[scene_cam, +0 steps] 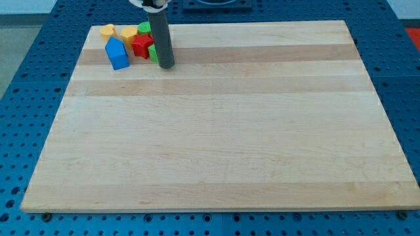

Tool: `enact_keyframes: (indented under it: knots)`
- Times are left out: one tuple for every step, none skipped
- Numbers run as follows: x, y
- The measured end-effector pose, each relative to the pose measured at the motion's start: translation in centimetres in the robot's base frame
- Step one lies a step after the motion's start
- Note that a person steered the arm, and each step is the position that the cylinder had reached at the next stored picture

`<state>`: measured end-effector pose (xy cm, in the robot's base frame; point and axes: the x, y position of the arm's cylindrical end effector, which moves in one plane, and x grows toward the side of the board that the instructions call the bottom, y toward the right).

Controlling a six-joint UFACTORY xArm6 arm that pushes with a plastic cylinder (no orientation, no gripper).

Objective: Slide the yellow heart towards the center left

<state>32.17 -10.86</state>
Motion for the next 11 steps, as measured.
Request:
enact_keyframes:
  knots:
    - [0.0,0.1]
    - [0.0,3.3]
    - [-0.5,7.8]
    - [-3.4,9.7]
    - [-7.8,9.5]
    - [-11.3,7.0]
    - [-13.0,5.4]
    - [-13.0,4.9]
    - [-13.0,3.3]
    - [-13.0,1.1]
    - [-12.9,-0.9]
